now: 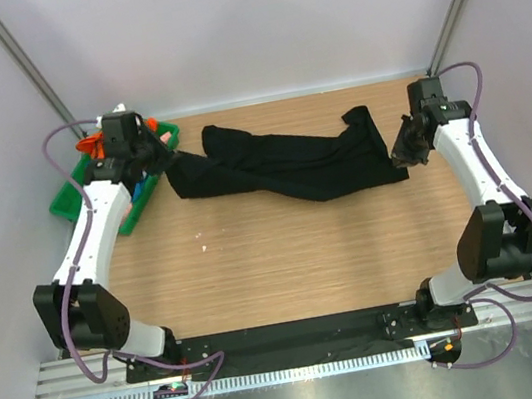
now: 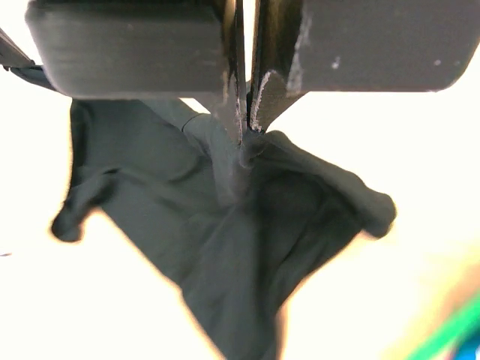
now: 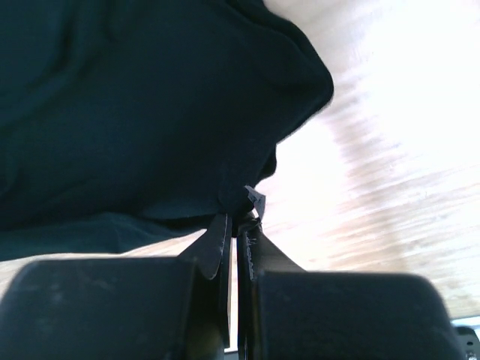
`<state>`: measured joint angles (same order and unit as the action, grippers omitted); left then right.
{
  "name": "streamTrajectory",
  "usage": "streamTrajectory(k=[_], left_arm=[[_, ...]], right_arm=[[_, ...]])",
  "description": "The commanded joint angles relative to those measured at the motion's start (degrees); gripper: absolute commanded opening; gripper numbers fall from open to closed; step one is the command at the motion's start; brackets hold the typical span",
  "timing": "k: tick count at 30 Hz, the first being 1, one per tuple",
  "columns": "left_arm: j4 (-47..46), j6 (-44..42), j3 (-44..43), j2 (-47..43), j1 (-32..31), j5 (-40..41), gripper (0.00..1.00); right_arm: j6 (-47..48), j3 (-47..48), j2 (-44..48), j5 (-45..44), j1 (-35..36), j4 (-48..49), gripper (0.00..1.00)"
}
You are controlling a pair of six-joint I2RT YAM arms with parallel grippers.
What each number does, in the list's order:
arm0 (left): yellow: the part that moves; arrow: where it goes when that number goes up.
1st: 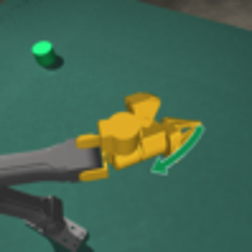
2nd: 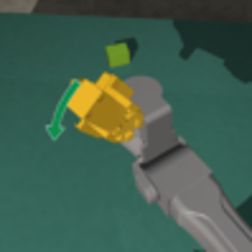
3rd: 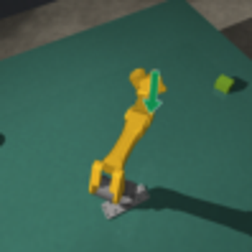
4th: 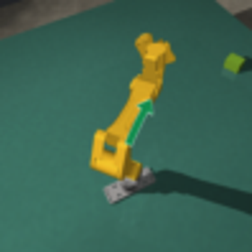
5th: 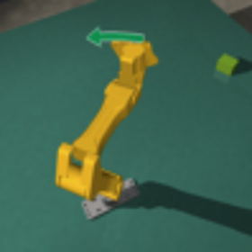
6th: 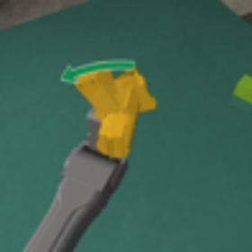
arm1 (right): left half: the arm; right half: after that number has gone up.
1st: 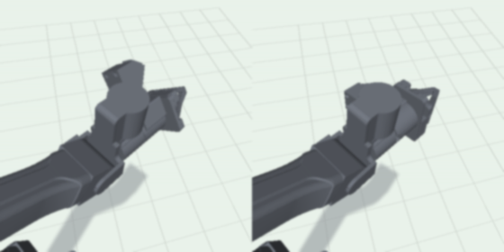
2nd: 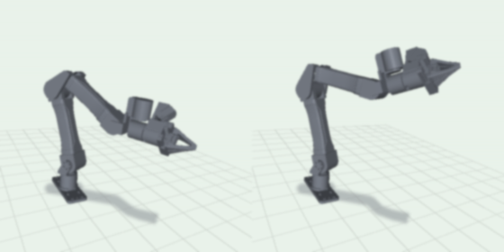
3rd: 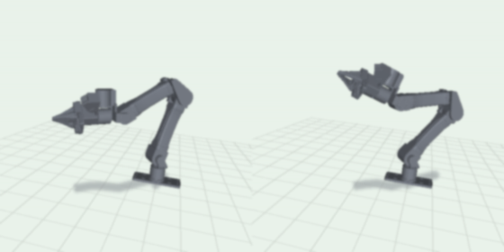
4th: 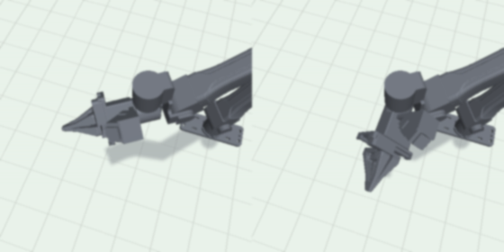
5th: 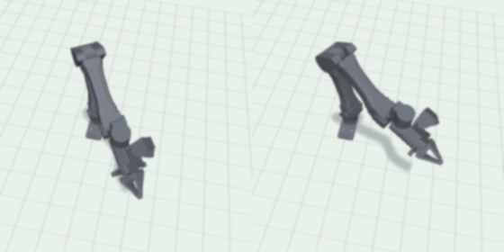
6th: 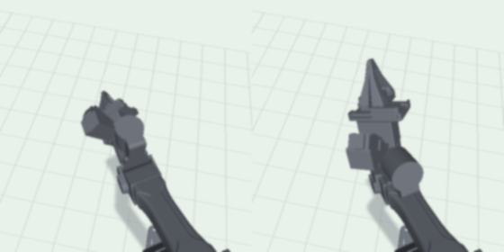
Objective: Fold and stack the t-shirts
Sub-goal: Flatten the tshirt out
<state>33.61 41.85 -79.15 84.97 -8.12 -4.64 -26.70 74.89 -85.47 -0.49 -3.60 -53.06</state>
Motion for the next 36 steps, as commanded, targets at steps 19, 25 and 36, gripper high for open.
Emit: streamTrajectory(k=[19, 25, 36], left_arm=[[-10.4, 1.31, -27.17, -6.57, 0.03, 4.11, 0.0], [-12.95, 1.05, -34.3, -10.78, 0.03, 5.95, 0.0], [-12.6, -2.29, -48.11, -16.67, 0.03, 6.84, 0.0]], right_arm=[[-1.69, 47.26, -3.74, -8.03, 2.89, -6.27, 0.02], [-1.78, 52.2, 2.49, -8.03, 2.89, 1.18, 0.01], [-1.52, 53.61, 17.08, -6.72, 2.89, 8.85, 0.01]])
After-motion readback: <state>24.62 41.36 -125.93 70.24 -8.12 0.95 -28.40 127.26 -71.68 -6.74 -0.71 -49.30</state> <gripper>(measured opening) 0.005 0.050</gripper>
